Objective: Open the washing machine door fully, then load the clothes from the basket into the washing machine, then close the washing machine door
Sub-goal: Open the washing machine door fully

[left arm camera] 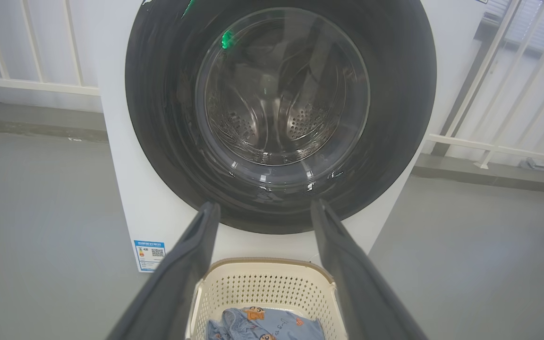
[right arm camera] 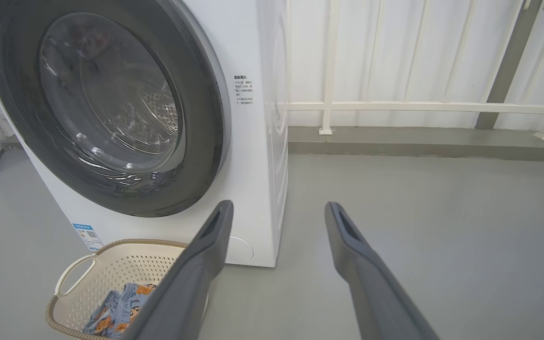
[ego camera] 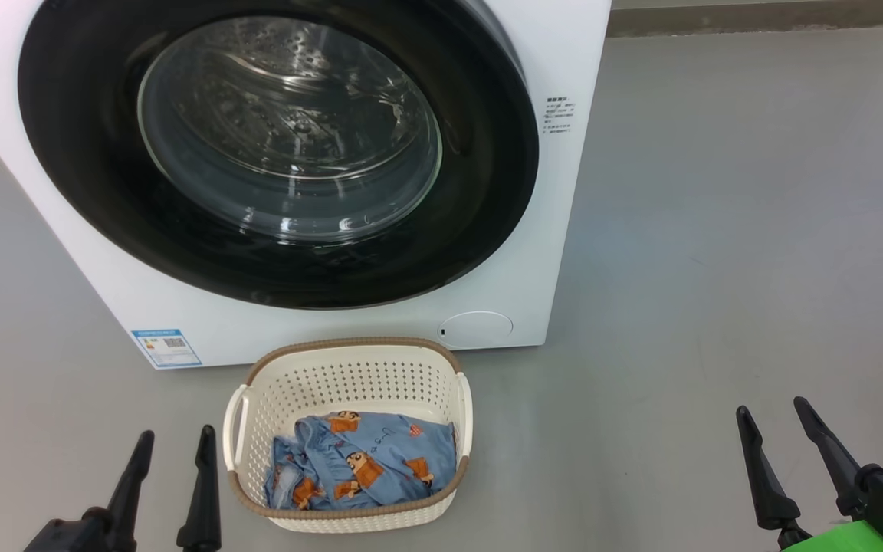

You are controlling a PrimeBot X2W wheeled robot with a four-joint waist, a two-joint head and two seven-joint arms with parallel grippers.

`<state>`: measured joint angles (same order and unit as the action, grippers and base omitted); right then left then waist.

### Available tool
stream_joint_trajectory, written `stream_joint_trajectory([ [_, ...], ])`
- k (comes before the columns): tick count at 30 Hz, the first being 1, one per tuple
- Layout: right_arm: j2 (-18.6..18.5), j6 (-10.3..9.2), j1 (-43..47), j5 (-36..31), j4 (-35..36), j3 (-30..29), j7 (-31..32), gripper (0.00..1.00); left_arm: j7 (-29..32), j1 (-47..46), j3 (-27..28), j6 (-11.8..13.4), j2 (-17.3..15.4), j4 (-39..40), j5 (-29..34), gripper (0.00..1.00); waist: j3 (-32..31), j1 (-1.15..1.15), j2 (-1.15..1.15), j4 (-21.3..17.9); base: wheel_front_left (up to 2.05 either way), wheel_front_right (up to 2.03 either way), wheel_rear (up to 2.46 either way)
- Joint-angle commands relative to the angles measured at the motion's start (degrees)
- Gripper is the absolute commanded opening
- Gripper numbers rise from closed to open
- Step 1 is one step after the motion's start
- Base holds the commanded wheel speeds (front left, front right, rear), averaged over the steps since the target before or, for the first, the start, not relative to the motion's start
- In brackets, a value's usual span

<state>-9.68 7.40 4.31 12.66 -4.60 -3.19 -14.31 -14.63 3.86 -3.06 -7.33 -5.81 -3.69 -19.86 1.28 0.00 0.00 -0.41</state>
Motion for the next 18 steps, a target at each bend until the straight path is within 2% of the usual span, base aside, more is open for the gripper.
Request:
stream_joint_trajectory([
  [1,-0.7,0.09,-1.7,-0.2,1.5,1.0,-0.7,1.00,-0.4,-1.5,2.2,-0.2,-0.9,1.7,0.3,1.00,0.1,0.00,0.00,0.0,0.00,0.00,0.00],
  [18,0.1,0.09,-2.2,-0.2,1.7,0.4,-0.7,1.00,-0.4,-1.4,3.4,-0.2,-1.0,1.7,0.1,1.00,0.1,0.00,0.00,-0.4,0.00,0.00,0.00],
])
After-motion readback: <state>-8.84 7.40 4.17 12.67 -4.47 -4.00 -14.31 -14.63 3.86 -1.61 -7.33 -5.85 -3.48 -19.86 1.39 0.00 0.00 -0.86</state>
